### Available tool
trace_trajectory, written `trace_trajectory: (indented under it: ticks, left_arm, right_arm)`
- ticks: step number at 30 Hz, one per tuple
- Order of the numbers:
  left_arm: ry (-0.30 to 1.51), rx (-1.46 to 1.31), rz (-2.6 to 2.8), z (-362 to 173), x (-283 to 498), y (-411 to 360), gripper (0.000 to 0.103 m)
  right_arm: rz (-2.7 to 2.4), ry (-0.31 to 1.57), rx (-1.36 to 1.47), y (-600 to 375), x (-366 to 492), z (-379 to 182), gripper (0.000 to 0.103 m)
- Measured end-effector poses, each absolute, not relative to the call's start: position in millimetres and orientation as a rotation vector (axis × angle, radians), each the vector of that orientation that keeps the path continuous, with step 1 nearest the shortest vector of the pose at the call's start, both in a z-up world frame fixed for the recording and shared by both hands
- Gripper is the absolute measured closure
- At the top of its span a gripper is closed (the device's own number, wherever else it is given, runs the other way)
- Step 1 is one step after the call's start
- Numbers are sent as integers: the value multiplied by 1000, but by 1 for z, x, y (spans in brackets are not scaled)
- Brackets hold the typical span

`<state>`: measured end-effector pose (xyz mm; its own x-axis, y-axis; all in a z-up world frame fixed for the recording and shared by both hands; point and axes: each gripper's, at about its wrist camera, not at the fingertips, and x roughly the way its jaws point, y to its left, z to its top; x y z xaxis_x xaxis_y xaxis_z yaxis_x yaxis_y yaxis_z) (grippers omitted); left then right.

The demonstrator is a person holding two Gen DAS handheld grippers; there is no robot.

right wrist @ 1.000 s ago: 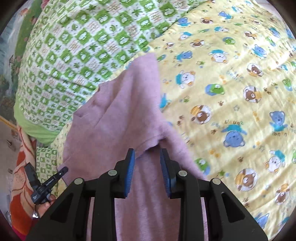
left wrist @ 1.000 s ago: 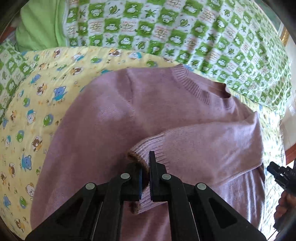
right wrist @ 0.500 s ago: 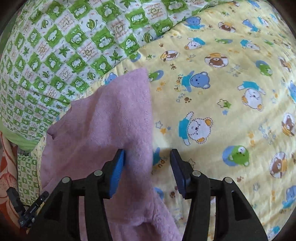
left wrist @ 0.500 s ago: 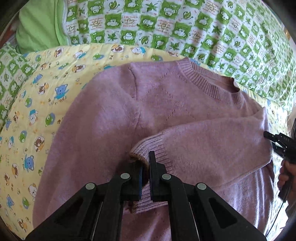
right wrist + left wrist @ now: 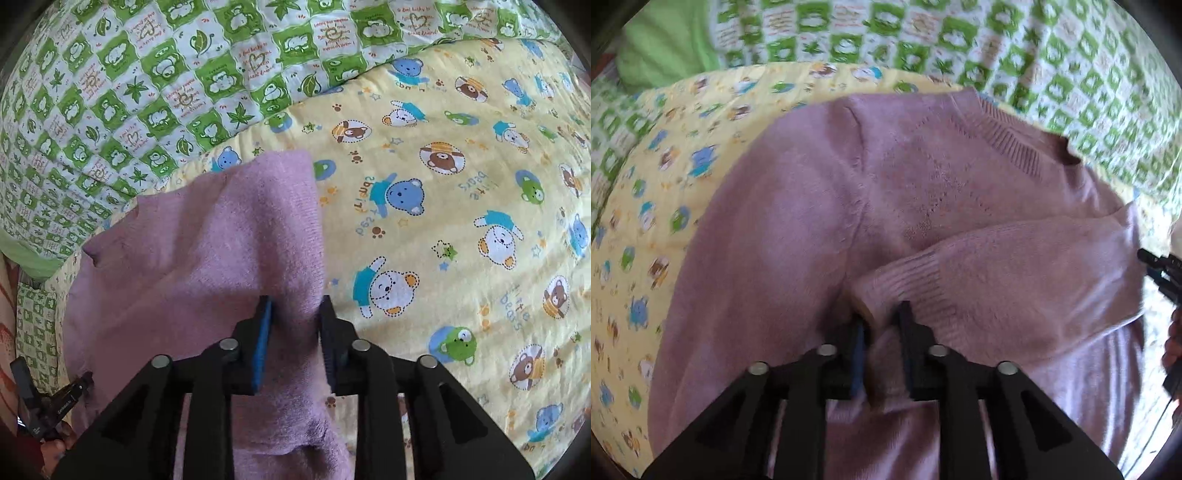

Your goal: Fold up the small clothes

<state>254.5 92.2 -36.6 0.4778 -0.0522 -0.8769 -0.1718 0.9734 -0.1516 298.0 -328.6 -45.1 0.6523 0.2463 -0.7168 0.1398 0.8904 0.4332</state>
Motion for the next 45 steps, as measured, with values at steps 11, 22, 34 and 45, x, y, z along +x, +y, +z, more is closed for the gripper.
trace_trajectory:
  ticks: [11,22,34,45]
  left_arm:
    - [1037,-515,209,-11,102,129,53]
    - [1078,-566,382,-12,-15,170,30]
    - [1030,-436,289,-6,34,156,96]
    - [921,-206,-146,60,181,-16,96]
  right_arm:
    - [219,791,474,-268,219,-19,56]
    - [317,878,466,-211,183,-39,56]
    - [393,888,420,-174,162,-34,56]
    - [336,872,465,-211,155,-39,56]
